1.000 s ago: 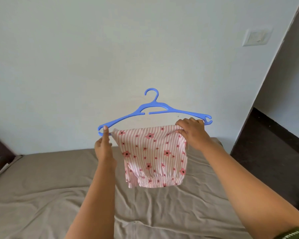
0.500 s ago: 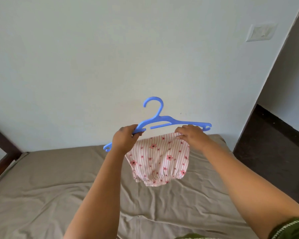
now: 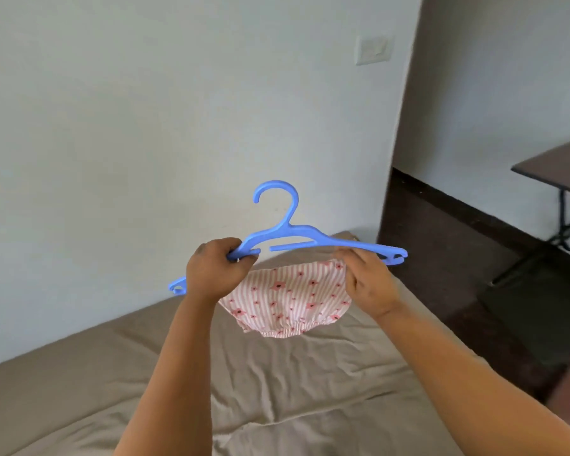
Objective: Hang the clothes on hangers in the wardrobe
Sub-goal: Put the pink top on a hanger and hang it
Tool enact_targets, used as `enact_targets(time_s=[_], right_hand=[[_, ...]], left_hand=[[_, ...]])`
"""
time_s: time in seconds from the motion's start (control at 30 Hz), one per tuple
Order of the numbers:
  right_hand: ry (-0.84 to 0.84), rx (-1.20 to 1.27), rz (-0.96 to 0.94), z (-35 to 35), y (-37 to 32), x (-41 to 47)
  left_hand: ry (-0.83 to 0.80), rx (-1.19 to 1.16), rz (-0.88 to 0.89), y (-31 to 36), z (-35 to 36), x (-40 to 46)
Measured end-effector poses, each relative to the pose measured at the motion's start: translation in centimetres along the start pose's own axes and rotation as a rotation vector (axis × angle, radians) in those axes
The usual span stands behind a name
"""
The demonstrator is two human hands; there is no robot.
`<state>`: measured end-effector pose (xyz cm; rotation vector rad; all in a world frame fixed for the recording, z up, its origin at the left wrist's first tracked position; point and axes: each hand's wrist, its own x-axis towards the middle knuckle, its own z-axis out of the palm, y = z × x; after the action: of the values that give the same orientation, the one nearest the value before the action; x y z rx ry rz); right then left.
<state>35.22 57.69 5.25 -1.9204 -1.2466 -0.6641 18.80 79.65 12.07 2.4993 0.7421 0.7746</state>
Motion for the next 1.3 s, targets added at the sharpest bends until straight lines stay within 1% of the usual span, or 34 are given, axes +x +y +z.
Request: enact_targets(time_s=[0.07, 0.13, 0.2, 0.23, 0.27, 0.3, 0.33, 0.37, 0.4, 0.47, 0.57, 0.73, 0.8, 0.9, 0.97, 1.0, 1.07, 1.13, 1.23, 1.3], right_hand=[[0.065, -0.103, 0.007, -1.9, 0.1, -2.5], [0.145, -0.264, 0.024, -4.5, 0.1, -4.8], [0.195, -0.442, 0.118, -7.9, 0.2, -7.0], [0.176, -0.509, 0.186, -10.0, 0.2, -7.9], [0.087, -0.519, 0.256, -12.1, 0.3, -8.8], [-0.052, -0.451, 0.343, -14.2, 0.3, -9.8], [-0.185, -0.329, 0.448, -16.4, 0.0, -10.7], [-0.272, -0.215, 0.532, -18.6, -0.6, -11.8], [-0.286, -0.154, 0.574, -20.4, -1.3, -12.9], [-0.197, -0.127, 0.569, -23.7, -3.4, -15.5], [-0.109, -0.096, 0.633, -28.2, -6.5, -20.7], [-0.065, -0.183, 0.809, -37.6, -11.5, -30.6], [-0.067, -0.239, 0.842, -41.7, -13.8, -34.2], [-0.030, -0.386, 0.880, -47.8, -16.6, -39.7], [-0.020, -0.542, 0.925, -51.8, -17.8, -43.1], [-0.020, -0.621, 0.952, -53.9, -18.1, -44.8], [0.025, -0.699, 1.009, -57.9, -18.2, -47.8], [0.087, -0.808, 1.030, -61.8, -17.5, -50.6], [0.142, -1.051, 1.146, -67.8, -15.5, -54.1], [0.216, -1.125, 1.247, -71.6, -14.0, -55.7]], left_hand=[[-0.077, -0.054, 0.021, 2.0, 1.4, -0.1], [-0.182, -0.039, 0.090, 4.3, 2.9, -0.3], [-0.281, 0.022, 0.170, 7.0, 4.1, -1.2], [-0.313, 0.045, 0.212, 8.5, 4.6, -1.9], [-0.348, 0.050, 0.246, 10.0, 4.8, -2.6], [-0.390, 0.043, 0.275, 11.4, 5.0, -3.4], [-0.443, 0.030, 0.296, 12.6, 5.0, -4.1], [-0.500, 0.011, 0.316, 14.0, 4.9, -4.9], [-0.558, -0.010, 0.327, 15.2, 4.7, -5.7], [-0.662, -0.051, 0.345, 18.1, 4.2, -7.9], [-0.750, -0.140, 0.385, 22.2, 3.5, -13.1], [-0.781, -0.158, 0.487, 28.7, 4.4, -23.9], [-0.849, -0.183, 0.543, 31.6, 4.2, -28.2], [-1.013, -0.219, 0.647, 36.4, 4.4, -34.0], [-1.140, -0.258, 0.670, 39.7, 5.1, -37.7], [-1.214, -0.278, 0.687, 41.4, 5.4, -39.5], [-1.361, -0.317, 0.744, 45.0, 6.0, -43.1], [-1.457, -0.384, 0.782, 49.0, 6.9, -46.7], [-1.550, -0.508, 0.736, 55.4, 8.6, -51.6], [-1.641, -0.618, 0.631, 59.8, 9.9, -54.4]])
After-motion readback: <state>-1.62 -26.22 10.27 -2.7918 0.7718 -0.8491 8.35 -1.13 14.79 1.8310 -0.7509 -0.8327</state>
